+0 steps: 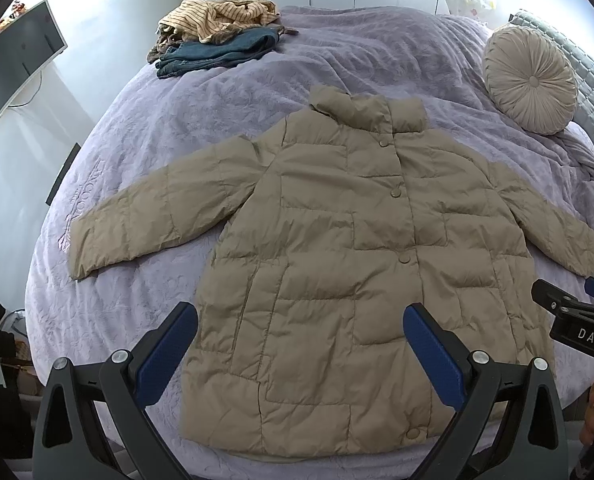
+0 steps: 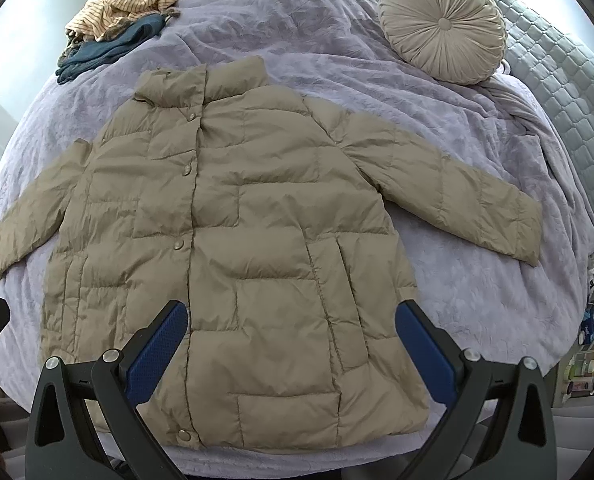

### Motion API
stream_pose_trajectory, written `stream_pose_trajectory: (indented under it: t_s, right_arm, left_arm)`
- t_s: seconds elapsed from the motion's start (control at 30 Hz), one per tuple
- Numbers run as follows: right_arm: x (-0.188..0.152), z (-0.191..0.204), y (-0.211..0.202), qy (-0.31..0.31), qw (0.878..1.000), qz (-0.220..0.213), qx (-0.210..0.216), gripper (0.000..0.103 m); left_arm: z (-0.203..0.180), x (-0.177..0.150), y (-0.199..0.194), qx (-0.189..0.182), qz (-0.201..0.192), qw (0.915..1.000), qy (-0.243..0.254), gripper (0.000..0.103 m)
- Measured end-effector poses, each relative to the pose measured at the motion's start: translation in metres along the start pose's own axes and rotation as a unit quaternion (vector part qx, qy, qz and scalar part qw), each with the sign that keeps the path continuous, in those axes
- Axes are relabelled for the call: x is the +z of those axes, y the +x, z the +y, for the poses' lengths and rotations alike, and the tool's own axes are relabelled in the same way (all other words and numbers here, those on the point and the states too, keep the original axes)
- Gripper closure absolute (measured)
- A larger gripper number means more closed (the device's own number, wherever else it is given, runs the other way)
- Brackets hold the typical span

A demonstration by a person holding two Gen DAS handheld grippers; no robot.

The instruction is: Fold large clothes

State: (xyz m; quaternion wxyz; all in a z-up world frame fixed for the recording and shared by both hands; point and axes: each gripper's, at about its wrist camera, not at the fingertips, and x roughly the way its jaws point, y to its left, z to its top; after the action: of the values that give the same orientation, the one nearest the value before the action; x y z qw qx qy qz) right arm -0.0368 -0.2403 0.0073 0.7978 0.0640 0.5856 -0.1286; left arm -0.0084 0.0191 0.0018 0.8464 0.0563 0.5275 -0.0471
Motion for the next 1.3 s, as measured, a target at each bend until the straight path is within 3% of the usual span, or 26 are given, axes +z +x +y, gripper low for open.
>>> stream_pose_trajectory:
  t_s: [0.4,0.73,0.87,1.07,1.23,1.3]
  right_arm:
    - [0.0,0.009,0.007,-0.005,1.0,0.013,-0.005,0.0]
    - [0.005,0.026,0.017,0.005,0.999,0.028,0.017,0.0]
    - [0.003,0.042,0.024,-0.013,0.999,0.039,0.029,0.0]
    - [-0.009,0.079,0.049,-0.026,0.994,0.06,0.093,0.0]
    - [-0.023,0.126,0.069,-0.077,0.988,0.096,0.091,0.0]
    - [-0.027,0.143,0.075,-0.1,0.986,0.102,0.088,0.0]
  left_arm:
    - [0.003,0.002,0.006,-0.019,0.014,0.9997,0.002,0.0]
    - [0.022,0.0,0.019,-0.042,0.028,0.9987,0.006,0.0]
    - [0.052,0.0,0.031,-0.077,0.023,0.9961,-0.038,0.0]
    - [0.127,0.003,0.079,-0.068,0.027,0.9898,-0.122,0.0]
    - [0.196,0.001,0.12,-0.073,0.018,0.9755,-0.207,0.0]
    - [0.224,-0.001,0.141,-0.087,0.015,0.9647,-0.248,0.0]
